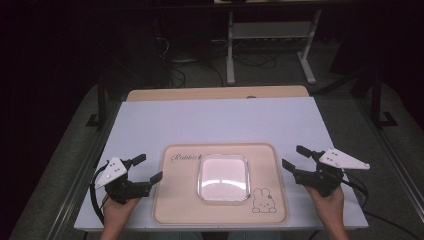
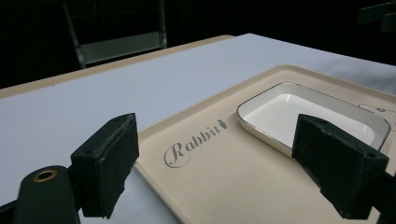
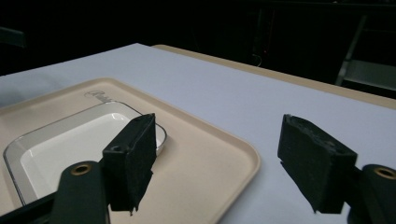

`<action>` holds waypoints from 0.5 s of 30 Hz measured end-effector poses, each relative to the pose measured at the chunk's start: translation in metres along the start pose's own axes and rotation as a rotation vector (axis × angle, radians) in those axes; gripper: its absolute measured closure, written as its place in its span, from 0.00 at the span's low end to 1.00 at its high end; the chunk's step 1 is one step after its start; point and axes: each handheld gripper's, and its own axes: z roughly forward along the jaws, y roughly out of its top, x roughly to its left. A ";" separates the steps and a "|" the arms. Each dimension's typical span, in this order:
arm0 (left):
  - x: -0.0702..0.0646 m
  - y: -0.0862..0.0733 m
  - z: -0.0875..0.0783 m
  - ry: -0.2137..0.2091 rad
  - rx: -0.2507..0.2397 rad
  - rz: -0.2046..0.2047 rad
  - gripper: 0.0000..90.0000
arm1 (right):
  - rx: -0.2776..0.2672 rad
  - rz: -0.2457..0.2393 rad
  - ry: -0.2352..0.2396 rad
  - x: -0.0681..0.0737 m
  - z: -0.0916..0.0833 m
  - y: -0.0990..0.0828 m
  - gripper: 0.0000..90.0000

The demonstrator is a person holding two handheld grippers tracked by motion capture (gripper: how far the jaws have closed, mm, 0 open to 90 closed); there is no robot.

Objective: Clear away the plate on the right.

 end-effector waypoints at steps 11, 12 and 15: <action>0.000 -0.001 0.000 0.003 0.000 -0.002 0.16 | 0.030 -0.015 0.002 -0.004 -0.003 -0.008 0.28; 0.000 -0.001 0.000 0.002 -0.001 -0.003 0.16 | 0.032 -0.014 0.000 -0.004 -0.004 -0.009 0.28; 0.001 -0.001 0.000 0.002 0.001 -0.003 0.16 | 0.033 -0.009 -0.011 -0.005 -0.005 -0.011 0.28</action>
